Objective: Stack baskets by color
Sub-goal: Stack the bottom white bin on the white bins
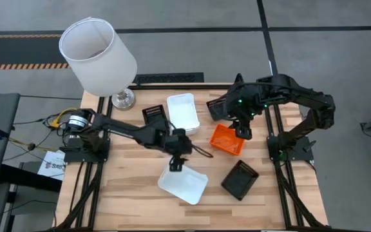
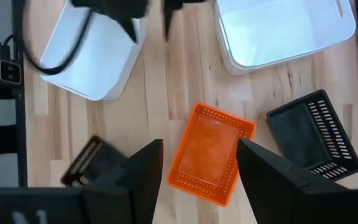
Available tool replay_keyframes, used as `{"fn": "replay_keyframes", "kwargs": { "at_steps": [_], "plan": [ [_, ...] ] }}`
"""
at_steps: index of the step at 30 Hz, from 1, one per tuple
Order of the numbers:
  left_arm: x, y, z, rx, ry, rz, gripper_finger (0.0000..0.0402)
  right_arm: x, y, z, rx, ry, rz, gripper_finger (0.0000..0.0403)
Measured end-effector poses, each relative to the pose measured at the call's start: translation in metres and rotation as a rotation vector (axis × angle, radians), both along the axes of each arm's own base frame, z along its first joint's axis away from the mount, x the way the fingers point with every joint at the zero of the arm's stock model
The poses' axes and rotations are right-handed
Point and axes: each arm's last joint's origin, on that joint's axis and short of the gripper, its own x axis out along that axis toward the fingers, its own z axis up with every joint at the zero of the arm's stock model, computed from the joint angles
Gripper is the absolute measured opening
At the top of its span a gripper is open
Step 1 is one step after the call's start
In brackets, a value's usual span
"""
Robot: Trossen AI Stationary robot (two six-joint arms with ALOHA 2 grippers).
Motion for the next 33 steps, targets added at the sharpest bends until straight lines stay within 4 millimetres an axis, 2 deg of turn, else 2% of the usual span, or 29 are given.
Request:
{"fn": "replay_keyframes", "kwargs": {
  "at_steps": [5,9,15,20,25,29,33],
  "plan": [
    [-0.019,-0.002,0.028,-0.046,0.130,0.020,0.0238,0.005,-0.008,-0.005,0.019,-0.018,-0.184,0.0225],
    [-0.044,-0.005,0.074,-0.109,0.065,0.100,0.0238,0.023,-0.008,-0.028,0.091,-0.040,-0.315,0.0225],
    [-0.110,-0.007,0.149,-0.214,-0.182,0.316,0.0238,0.056,0.012,-0.081,0.181,-0.093,-0.286,0.0225],
    [-0.166,-0.004,0.189,-0.214,-0.411,0.496,0.0238,0.084,0.031,-0.119,0.224,-0.160,-0.246,0.0225],
    [-0.204,0.005,0.205,-0.169,-0.554,0.638,0.0238,0.115,0.052,-0.158,0.192,-0.098,-0.163,0.0225],
    [-0.220,0.011,0.208,-0.160,-0.568,0.685,0.0238,0.136,0.076,-0.197,0.178,-0.048,-0.090,0.0225],
    [-0.228,0.014,0.205,-0.174,-0.539,0.716,0.0238,0.149,0.096,-0.230,0.174,-0.003,-0.061,0.0225]
  ]
}}
